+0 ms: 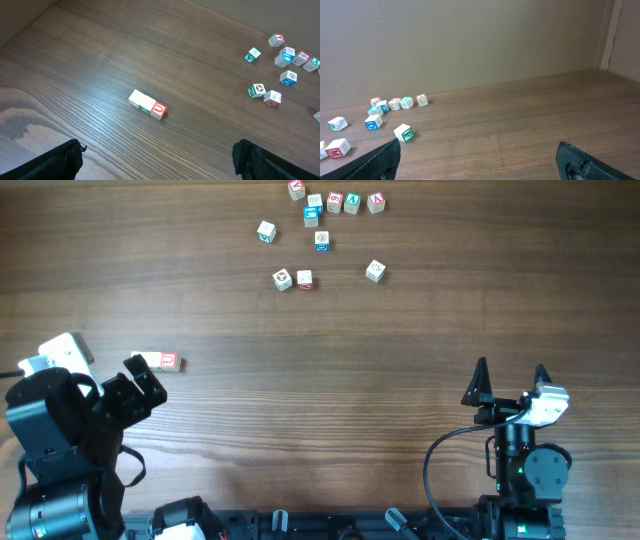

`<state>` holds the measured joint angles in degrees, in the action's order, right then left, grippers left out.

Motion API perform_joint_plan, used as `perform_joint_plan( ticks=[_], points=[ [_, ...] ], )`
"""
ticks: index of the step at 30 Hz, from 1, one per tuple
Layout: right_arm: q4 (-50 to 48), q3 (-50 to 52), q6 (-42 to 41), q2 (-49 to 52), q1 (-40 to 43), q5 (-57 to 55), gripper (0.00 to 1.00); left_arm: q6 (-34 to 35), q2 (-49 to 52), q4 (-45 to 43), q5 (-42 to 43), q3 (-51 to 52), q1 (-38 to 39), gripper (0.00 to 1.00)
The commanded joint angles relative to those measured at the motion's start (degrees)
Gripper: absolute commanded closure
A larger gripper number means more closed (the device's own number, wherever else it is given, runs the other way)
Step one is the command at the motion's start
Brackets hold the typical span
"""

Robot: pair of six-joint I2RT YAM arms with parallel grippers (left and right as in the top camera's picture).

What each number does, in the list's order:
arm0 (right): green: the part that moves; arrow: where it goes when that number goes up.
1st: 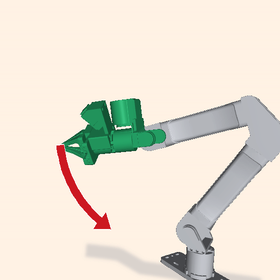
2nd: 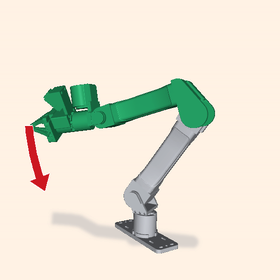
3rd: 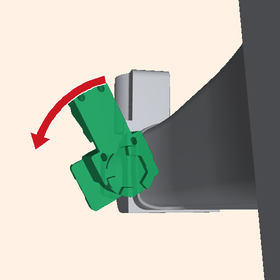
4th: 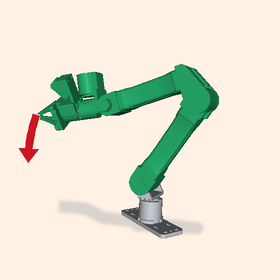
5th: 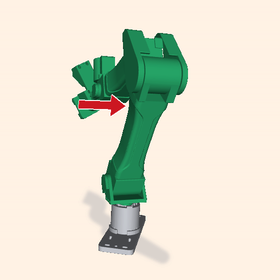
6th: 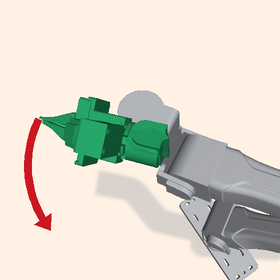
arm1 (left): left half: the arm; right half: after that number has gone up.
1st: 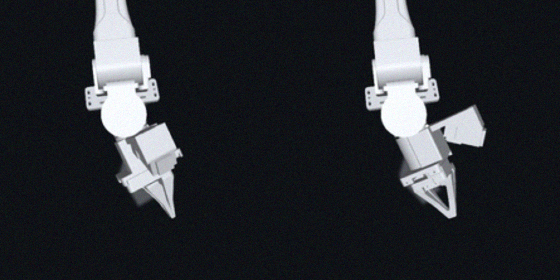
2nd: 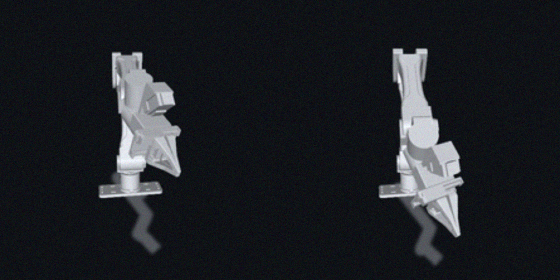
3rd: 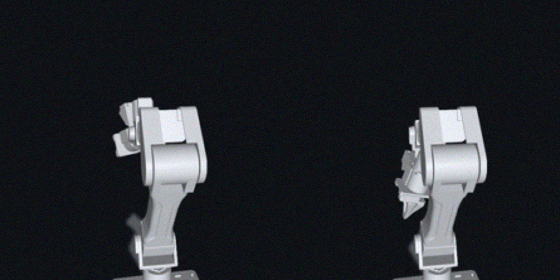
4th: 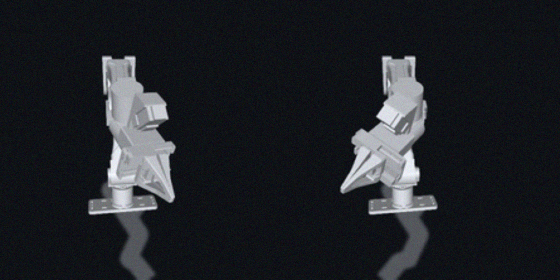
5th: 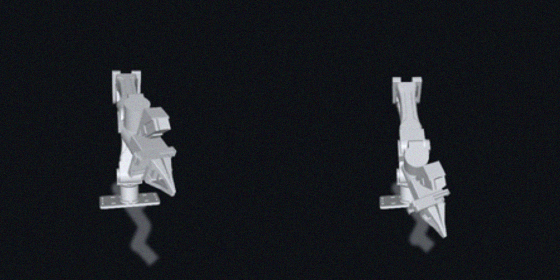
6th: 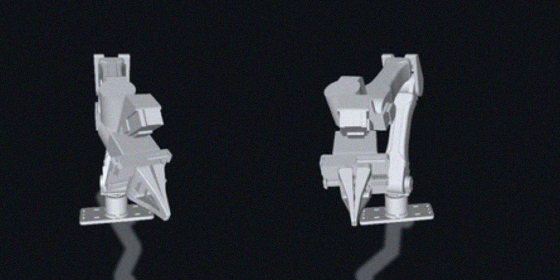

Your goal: Form a horizontal line

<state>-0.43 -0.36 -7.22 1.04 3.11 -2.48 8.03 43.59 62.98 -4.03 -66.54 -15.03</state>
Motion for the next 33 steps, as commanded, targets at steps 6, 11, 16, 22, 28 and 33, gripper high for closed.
perform_joint_plan(
  ticks=[6,11,16,22,28,33],
  points=[
    [-0.22,0.07,1.14,-0.76,0.28,-0.52,0.0,0.15,0.02,-0.24,-0.55,-0.96,0.31,0.0],
    [-0.22,0.07,1.14,-0.76,0.28,-0.52,0.0,0.13,-0.79,0.96,-0.52,0.68,2.49,0.0],
    [-0.22,0.07,1.14,-0.76,0.28,-0.52,0.0,0.17,-11.43,-8.55,3.19,14.27,5.9,0.0],
    [-0.24,0.07,1.14,-0.76,0.28,-0.52,0.0,0.15,-32.87,-35.15,7.98,41.51,9.35,0.0],
    [-0.24,0.07,1.11,-0.76,0.28,-0.52,0.0,0.09,-39.34,-54.73,3.8,58.49,13.55,0.0],
    [-0.22,0.07,1.14,-0.76,0.28,-0.52,0.0,-0.09,-39.71,-60.76,1.92,64.37,15.1,0.0]
  ],
)
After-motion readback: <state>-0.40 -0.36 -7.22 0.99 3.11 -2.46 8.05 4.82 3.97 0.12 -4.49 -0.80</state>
